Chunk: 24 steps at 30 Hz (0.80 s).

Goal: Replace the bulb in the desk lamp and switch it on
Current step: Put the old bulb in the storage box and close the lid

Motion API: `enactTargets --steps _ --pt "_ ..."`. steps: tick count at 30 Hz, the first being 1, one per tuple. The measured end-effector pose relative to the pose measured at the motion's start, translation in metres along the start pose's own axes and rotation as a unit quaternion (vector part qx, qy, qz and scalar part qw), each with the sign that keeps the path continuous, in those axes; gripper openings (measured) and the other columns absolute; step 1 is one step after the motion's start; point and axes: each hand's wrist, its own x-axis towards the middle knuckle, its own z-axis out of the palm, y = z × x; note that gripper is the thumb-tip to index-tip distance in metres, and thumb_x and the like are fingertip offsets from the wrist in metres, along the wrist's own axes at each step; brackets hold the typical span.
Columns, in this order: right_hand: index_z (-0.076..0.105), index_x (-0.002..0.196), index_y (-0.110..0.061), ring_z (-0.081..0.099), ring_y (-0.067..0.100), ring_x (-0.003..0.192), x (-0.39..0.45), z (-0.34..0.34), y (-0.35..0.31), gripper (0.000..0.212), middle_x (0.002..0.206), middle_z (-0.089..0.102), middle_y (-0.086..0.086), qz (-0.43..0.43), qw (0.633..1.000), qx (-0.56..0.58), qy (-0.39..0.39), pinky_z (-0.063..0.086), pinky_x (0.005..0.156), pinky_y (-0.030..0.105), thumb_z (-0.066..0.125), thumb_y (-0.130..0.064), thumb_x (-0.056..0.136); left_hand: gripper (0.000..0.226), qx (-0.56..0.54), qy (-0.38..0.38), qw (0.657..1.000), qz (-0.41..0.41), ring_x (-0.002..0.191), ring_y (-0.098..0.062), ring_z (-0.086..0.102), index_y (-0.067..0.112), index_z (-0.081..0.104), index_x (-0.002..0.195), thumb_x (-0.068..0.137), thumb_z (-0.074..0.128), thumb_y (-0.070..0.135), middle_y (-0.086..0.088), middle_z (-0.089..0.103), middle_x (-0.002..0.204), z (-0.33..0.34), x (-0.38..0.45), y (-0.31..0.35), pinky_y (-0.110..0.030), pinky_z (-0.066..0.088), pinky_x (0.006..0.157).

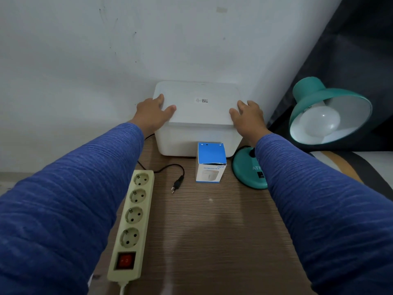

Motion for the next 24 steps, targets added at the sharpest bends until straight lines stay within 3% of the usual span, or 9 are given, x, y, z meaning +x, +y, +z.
enactTargets --steps 2,5,7,10,12,15,18,20,24 --pt "0.049 0.125 -0.008 0.029 0.032 0.134 0.002 -0.005 -0.005 0.041 0.15 0.03 0.011 0.001 0.997 -0.08 -0.01 0.03 0.107 0.042 0.031 -0.033 0.099 0.067 0.029 -0.014 0.999 0.005 0.138 -0.034 0.031 0.009 0.012 0.15 0.098 0.028 0.048 -0.019 0.034 0.149 -0.006 -0.004 0.007 -0.037 0.024 0.111" --pt "0.048 0.127 -0.001 0.039 0.033 0.126 0.003 -0.016 -0.018 0.043 0.14 0.039 0.013 0.0 0.986 -0.161 -0.037 0.038 0.099 0.042 0.031 -0.027 0.098 0.066 0.078 -0.037 0.996 -0.004 0.133 -0.037 0.036 0.004 0.016 0.149 0.099 0.026 0.046 -0.022 0.039 0.145 -0.016 -0.008 0.017 -0.038 0.029 0.108" --pt "0.054 0.118 0.0 0.048 0.031 0.116 0.0 -0.027 -0.029 0.035 0.133 0.046 0.014 0.014 0.979 -0.192 -0.066 0.044 0.091 0.04 0.037 -0.022 0.096 0.064 0.111 -0.053 0.992 -0.018 0.125 -0.037 0.043 0.001 0.027 0.144 0.099 0.027 0.046 -0.022 0.044 0.139 -0.023 -0.009 0.019 -0.038 0.035 0.102" --pt "0.05 0.076 -0.006 0.05 0.019 0.068 -0.006 -0.041 -0.042 0.018 0.106 0.058 0.01 0.006 0.967 -0.236 -0.096 0.04 0.055 0.027 0.047 -0.015 0.091 0.062 0.146 -0.071 0.986 -0.036 0.106 -0.032 0.052 -0.002 0.045 0.13 0.096 0.029 0.047 -0.02 0.053 0.126 -0.037 -0.016 0.018 -0.037 0.042 0.092" --pt "0.054 0.08 -0.005 0.04 0.015 0.057 -0.013 -0.05 -0.051 0.017 0.101 0.057 0.01 0.008 0.961 -0.257 -0.103 0.031 0.047 0.025 0.049 -0.016 0.091 0.06 0.154 -0.071 0.984 -0.05 0.109 -0.032 0.053 -0.003 0.049 0.125 0.095 0.035 0.047 -0.019 0.054 0.125 -0.047 -0.022 0.016 -0.035 0.043 0.089" --pt "0.059 0.112 -0.002 0.042 0.015 0.061 -0.026 -0.061 -0.063 0.027 0.111 0.058 0.011 0.01 0.958 -0.263 -0.115 0.03 0.047 0.025 0.05 -0.019 0.093 0.056 0.169 -0.062 0.981 -0.067 0.117 -0.032 0.051 -0.003 0.047 0.128 0.095 0.042 0.042 -0.018 0.051 0.13 -0.062 -0.035 0.017 -0.033 0.042 0.087" --pt "0.058 0.108 -0.006 0.045 0.016 0.063 -0.048 -0.068 -0.074 0.022 0.105 0.054 0.008 0.005 0.957 -0.264 -0.123 0.026 0.045 0.025 0.051 -0.02 0.092 0.056 0.191 -0.062 0.976 -0.085 0.12 -0.031 0.05 0.0 0.044 0.132 0.094 0.044 0.041 -0.015 0.049 0.133 -0.074 -0.053 0.019 -0.035 0.043 0.093" --pt "0.058 0.111 -0.005 0.048 0.019 0.075 -0.062 -0.068 -0.08 0.026 0.11 0.056 0.009 -0.002 0.959 -0.255 -0.122 0.026 0.045 0.025 0.05 -0.02 0.092 0.054 0.2 -0.056 0.974 -0.087 0.121 -0.03 0.049 0.001 0.044 0.132 0.094 0.045 0.04 -0.015 0.049 0.133 -0.081 -0.066 0.02 -0.035 0.043 0.094" --pt "0.057 0.112 -0.003 0.047 0.018 0.07 -0.094 -0.061 -0.09 0.026 0.1 0.052 0.007 -0.026 0.97 -0.214 -0.115 0.027 0.045 0.024 0.049 -0.019 0.093 0.046 0.195 -0.042 0.976 -0.092 0.114 -0.028 0.053 0.003 0.048 0.128 0.094 0.045 0.035 -0.013 0.052 0.127 -0.089 -0.093 0.012 -0.031 0.039 0.079"
